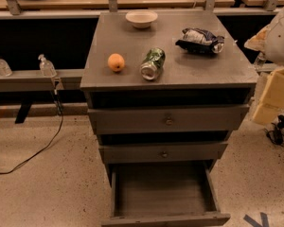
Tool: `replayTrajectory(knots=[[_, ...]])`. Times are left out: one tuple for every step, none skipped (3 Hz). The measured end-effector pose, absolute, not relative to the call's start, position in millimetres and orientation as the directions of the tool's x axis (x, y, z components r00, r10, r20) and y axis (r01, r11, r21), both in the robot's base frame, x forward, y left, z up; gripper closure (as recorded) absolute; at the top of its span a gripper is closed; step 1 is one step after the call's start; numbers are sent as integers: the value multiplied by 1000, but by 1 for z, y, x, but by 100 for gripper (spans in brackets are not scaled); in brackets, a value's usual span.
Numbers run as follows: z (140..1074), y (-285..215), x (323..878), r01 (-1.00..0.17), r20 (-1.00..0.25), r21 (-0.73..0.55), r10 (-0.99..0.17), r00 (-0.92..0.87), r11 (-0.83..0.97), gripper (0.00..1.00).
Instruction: Place blue chip bag into bottom drawer
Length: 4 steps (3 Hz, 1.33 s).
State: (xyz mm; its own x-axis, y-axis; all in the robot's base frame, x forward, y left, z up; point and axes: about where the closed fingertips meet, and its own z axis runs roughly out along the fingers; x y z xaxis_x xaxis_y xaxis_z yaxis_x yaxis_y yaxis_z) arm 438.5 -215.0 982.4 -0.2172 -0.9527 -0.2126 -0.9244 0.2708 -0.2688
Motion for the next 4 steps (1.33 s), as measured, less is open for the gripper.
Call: replayTrajectory(knots=[[982,-215,438,-924,-213,-269,-953,-217,271,0],[992,-229,483,-913,-187,-340,-968,-169,225,0],[988,-254,578,-888,-134,-442,-988,-71,123,0],[978,-261,689,-826,-151,-559,-988,15,73,0]])
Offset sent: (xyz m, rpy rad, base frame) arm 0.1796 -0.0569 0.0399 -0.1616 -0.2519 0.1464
